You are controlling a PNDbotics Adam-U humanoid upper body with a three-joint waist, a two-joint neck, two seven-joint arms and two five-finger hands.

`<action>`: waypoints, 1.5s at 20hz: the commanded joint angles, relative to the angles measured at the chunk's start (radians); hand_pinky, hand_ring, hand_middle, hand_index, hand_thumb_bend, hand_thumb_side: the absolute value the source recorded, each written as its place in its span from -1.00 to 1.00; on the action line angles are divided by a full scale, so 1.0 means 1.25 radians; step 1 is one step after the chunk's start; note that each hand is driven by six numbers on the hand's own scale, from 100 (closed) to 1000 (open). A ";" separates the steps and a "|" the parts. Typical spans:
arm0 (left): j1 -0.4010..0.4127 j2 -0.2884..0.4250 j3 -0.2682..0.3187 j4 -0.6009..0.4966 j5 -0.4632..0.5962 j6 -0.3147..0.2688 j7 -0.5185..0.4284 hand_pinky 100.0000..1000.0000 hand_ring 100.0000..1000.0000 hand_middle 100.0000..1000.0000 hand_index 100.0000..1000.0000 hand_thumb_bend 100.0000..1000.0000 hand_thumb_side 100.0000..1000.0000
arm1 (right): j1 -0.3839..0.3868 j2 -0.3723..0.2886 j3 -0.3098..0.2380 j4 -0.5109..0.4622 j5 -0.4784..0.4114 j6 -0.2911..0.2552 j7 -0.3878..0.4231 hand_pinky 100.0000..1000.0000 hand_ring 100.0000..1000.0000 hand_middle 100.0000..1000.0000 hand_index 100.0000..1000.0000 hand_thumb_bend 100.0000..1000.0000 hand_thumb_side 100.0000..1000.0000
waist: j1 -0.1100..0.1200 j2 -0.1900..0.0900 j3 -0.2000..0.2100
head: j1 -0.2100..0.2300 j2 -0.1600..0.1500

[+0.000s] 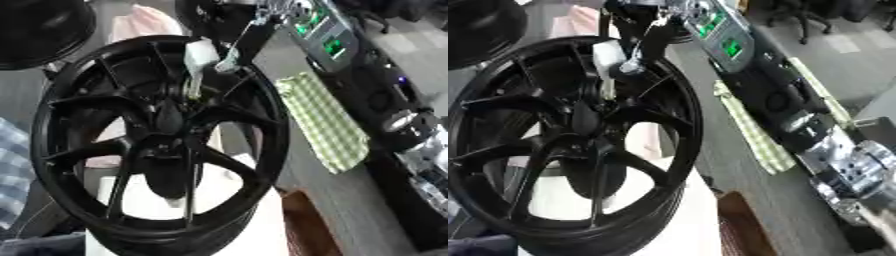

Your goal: Pull the pin out of the wheel hub.

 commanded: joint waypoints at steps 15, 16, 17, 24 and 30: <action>0.007 0.031 0.010 -0.017 -0.006 0.002 0.009 0.48 0.40 0.03 0.43 -0.86 0.46 | 0.057 -0.338 -0.208 0.012 -0.278 0.132 -0.148 0.06 -0.24 -0.84 -0.06 -0.83 -0.84 | -0.010 -0.024 -0.027 | 0.026 -0.001; 0.007 0.032 0.012 -0.018 -0.006 0.002 0.010 0.48 0.40 0.03 0.43 -0.86 0.46 | 0.094 -0.373 -0.227 0.006 -0.294 0.128 -0.169 0.06 -0.24 -0.84 -0.06 -0.82 -0.85 | -0.011 -0.023 -0.029 | 0.032 -0.001; 0.007 0.034 0.013 -0.018 -0.006 0.001 0.012 0.47 0.39 0.03 0.43 -0.86 0.45 | 0.137 -0.407 -0.248 -0.003 -0.313 0.122 -0.191 0.05 -0.24 -0.84 -0.06 -0.82 -0.85 | -0.010 -0.022 -0.032 | 0.038 -0.001; 0.005 0.049 0.025 -0.018 -0.001 -0.008 0.022 0.47 0.40 0.03 0.43 -0.89 0.44 | 0.554 -0.502 -0.415 -0.089 -0.376 0.033 -0.361 0.10 -0.20 -0.80 -0.04 -0.81 -0.86 | -0.002 -0.010 -0.052 | 0.092 -0.001; 0.002 0.049 0.027 -0.015 0.002 -0.014 0.023 0.47 0.40 0.03 0.43 -0.90 0.42 | 0.756 -0.386 -0.484 -0.146 -0.271 -0.032 -0.399 0.18 -0.02 -0.51 0.14 -0.37 -1.00 | 0.008 -0.007 -0.058 | 0.116 -0.001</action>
